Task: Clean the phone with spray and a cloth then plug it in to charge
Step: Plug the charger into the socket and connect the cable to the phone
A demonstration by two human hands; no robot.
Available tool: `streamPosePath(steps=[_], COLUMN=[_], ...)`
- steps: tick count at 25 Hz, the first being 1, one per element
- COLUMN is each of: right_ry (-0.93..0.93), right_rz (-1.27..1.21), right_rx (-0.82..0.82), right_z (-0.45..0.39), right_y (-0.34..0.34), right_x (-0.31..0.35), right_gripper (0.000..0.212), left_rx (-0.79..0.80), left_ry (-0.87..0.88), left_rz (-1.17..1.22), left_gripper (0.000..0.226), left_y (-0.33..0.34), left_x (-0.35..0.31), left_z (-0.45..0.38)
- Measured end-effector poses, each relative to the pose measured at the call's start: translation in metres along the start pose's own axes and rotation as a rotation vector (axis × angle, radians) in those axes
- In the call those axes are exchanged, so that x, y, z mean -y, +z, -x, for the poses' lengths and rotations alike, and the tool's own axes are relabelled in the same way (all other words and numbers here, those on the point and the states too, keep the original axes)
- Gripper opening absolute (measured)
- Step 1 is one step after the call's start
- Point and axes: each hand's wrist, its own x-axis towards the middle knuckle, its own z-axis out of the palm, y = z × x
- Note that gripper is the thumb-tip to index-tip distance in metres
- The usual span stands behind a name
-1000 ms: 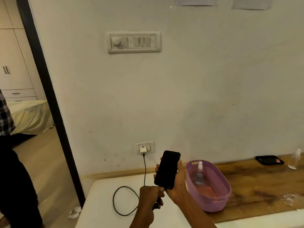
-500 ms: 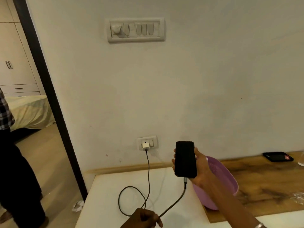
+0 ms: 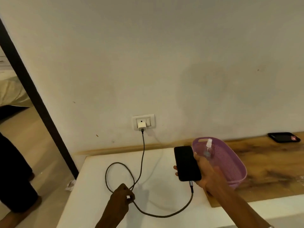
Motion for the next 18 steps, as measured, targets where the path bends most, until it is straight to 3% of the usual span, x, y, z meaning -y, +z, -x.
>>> streamPosePath(steps=[4, 7, 9, 14, 18], right_ry=[0.106, 0.175, 0.199, 0.042, -0.057], right_rz=[0.089, 0.32, 0.497, 0.794, 1.06], right_rx=[-0.086, -0.23, -0.309, -0.329, -0.438], right_z=[-0.044, -0.067, -0.079, -0.095, -0.094], right_y=[-0.019, -0.022, -0.016, -0.005, -0.004], right_x=[-0.046, -0.075, -0.088, -0.114, -0.129], right_gripper=[0.059, 0.05, 0.056, 0.071, 0.087], left_rx=[0.013, 0.019, 0.025, 0.066, 0.047], left_ry=[-0.078, -0.034, -0.034, -0.026, -0.059], left_rz=[0.045, 0.027, 0.031, 0.015, -0.018], left_gripper=[0.032, 0.025, 0.022, 0.026, 0.028], left_y=[0.035, 0.05, 0.054, 0.057, 0.061], left_x=[0.015, 0.027, 0.032, 0.033, 0.03], left_z=[-0.007, -0.002, -0.001, -0.005, -0.01])
